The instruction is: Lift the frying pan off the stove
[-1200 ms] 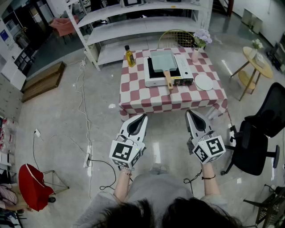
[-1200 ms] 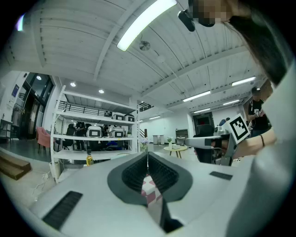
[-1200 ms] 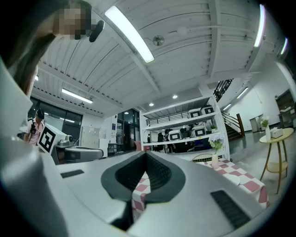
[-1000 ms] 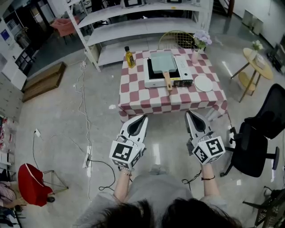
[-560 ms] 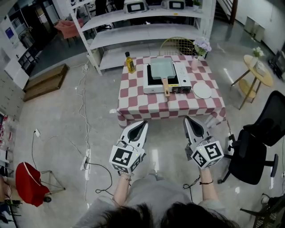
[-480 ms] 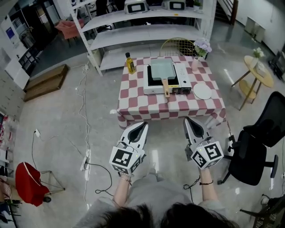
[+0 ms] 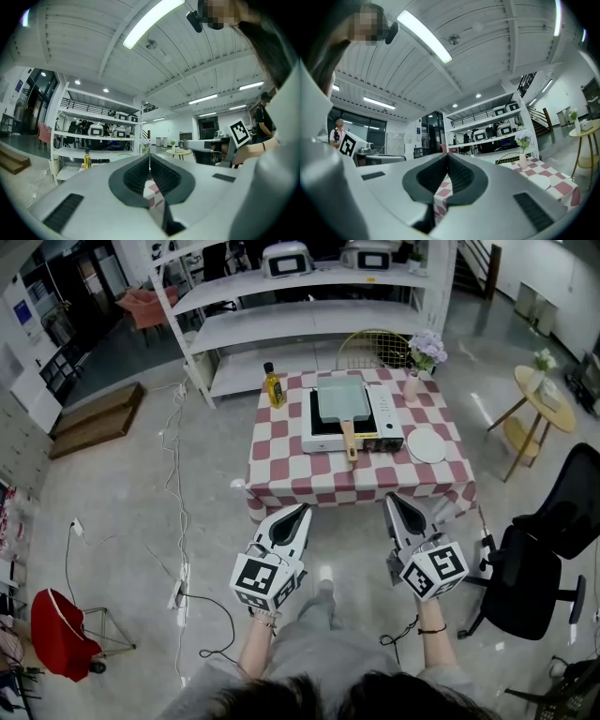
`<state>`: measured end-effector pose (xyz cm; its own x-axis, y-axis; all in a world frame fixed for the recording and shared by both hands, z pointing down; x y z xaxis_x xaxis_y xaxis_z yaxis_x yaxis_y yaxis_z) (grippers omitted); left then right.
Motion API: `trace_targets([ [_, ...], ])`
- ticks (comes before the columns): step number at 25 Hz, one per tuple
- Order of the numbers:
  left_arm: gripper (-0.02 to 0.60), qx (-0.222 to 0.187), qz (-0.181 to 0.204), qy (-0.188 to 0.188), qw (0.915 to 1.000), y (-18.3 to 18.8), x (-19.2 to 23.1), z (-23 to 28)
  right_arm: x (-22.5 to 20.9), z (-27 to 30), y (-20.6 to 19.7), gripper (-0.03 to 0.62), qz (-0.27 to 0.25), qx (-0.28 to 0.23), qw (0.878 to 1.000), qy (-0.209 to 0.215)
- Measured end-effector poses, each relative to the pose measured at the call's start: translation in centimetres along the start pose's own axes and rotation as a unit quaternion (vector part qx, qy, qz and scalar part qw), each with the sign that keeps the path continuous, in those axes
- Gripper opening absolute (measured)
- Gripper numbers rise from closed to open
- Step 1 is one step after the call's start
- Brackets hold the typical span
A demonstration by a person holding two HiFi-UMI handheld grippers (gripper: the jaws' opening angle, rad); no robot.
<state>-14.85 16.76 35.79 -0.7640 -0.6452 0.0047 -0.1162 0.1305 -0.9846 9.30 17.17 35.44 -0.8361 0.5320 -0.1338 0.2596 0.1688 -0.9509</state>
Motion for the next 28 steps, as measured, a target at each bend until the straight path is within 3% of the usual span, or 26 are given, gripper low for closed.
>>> trace_targets([
  [17, 0.029, 0.012, -0.03, -0.029, 0.999, -2.7, 8.1, 8.7, -5.4, 8.9, -3.4, 0.022, 0.021, 0.012, 0.999, -0.027],
  [28, 0.029, 0.024, -0.049, -0.067, 0.9963, -4.3, 10.6, 13.2, -8.1, 12.1, -4.8, 0.023, 0.032, 0.017, 0.998, -0.052],
])
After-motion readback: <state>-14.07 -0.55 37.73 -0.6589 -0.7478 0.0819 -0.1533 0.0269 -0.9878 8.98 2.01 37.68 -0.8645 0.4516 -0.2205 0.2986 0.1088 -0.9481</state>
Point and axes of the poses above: the fingertips, and each gripper's own axes: z forward along the fingers, x to its left, y out of its top, the point moved 8 cm from there along -z, backward along the fingers, and after that the axes turned 10 degrees about -x, right-handed, at the moved point
